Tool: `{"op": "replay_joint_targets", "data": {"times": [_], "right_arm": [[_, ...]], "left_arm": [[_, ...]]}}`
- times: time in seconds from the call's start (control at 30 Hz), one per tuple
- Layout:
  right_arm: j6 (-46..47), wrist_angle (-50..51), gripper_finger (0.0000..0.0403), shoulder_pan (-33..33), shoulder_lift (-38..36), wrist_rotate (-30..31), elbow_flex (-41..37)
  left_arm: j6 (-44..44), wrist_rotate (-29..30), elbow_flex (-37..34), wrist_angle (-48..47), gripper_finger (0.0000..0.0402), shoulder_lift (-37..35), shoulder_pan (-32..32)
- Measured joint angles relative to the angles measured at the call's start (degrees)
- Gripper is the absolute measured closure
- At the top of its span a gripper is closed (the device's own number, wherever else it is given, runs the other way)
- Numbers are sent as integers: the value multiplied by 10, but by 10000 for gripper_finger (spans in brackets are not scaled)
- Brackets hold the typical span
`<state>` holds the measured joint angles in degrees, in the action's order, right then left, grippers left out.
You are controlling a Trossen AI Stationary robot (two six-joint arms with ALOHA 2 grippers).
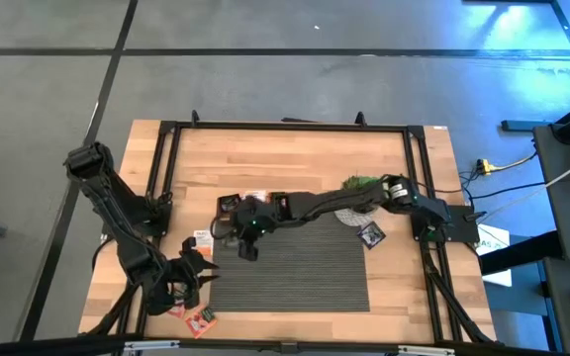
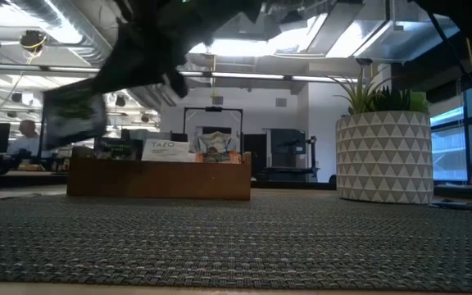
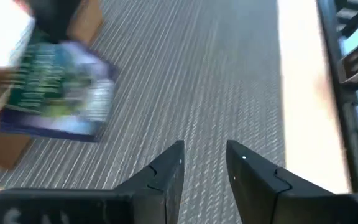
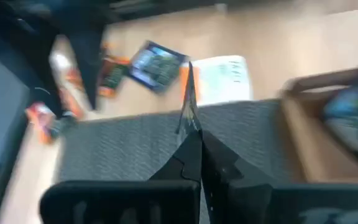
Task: Pick & Place Tea
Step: Put the violet tea bag to the left section of the wooden organizer
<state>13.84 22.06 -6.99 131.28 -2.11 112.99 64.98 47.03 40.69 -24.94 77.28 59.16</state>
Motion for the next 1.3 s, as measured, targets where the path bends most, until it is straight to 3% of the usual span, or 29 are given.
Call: {"op": "replay_joint_targets", "data": {"times": [0.17, 0.37, 0.57, 0.7, 0.83, 0.9, 1.3], "right_arm": [[-61, 39, 400, 11, -10, 61, -1], [-102, -23, 401, 27, -13, 78, -50], [-111, -142, 401, 46, -42, 45, -114], [-109, -172, 401, 52, -70, 56, -161], [-111, -310, 401, 59, -74, 50, -223], [-118, -350, 401, 59, -73, 75, -254], [-156, -456, 401, 77, -65, 85, -308]], "left_arm": [[-47, -3, 0, 42, 287, -19, 0], [-98, 34, 0, 81, 287, -35, 11], [-117, 66, 1, 89, 287, -36, 19], [-118, 82, 1, 88, 287, -36, 20], [-129, 104, 1, 88, 287, -36, 18], [-137, 105, 1, 87, 287, -36, 16], [-133, 104, 1, 89, 287, -36, 14]]}}
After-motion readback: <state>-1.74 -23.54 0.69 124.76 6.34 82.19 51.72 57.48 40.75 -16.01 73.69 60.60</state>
